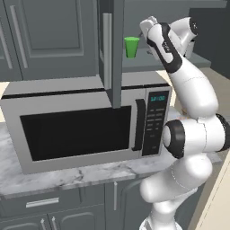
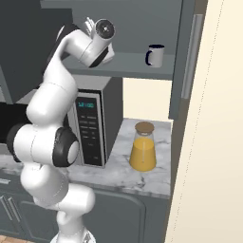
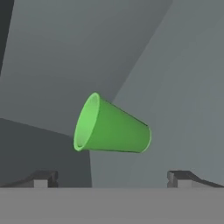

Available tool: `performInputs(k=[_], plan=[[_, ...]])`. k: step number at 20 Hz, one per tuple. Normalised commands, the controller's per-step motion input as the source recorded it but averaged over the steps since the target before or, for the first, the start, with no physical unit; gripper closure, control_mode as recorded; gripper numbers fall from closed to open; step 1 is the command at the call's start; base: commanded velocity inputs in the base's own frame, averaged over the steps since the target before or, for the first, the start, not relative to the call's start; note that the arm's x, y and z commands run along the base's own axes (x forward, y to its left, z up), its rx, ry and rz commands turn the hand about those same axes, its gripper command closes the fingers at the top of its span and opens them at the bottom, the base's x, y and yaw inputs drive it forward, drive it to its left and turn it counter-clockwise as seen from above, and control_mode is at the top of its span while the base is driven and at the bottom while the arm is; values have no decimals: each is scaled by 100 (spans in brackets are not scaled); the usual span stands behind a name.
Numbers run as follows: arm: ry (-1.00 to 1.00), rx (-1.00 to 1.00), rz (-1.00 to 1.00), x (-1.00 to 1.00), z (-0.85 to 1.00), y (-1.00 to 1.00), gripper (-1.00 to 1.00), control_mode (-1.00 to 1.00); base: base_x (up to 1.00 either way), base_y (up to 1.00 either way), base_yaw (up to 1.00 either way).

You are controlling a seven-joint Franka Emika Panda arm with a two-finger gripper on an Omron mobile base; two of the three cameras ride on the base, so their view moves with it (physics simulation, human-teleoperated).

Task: There is a tray on the dining counter. Grab the cup, mug, and pitcher and place them on the tray. The pitcher may be placed next to the tray if it cannot fit the tray.

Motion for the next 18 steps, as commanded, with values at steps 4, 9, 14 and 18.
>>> performInputs(k=[4, 9, 14, 18], plan=[[1, 0, 0, 33, -5, 0, -100, -100, 0, 0, 0], [0, 0, 0, 30, -5, 0, -100, -100, 0, 0, 0], [1, 0, 0, 30, -7, 0, -100, -100, 0, 0, 0], [3, 0, 0, 30, -8, 3, -100, -100, 0, 0, 0]])
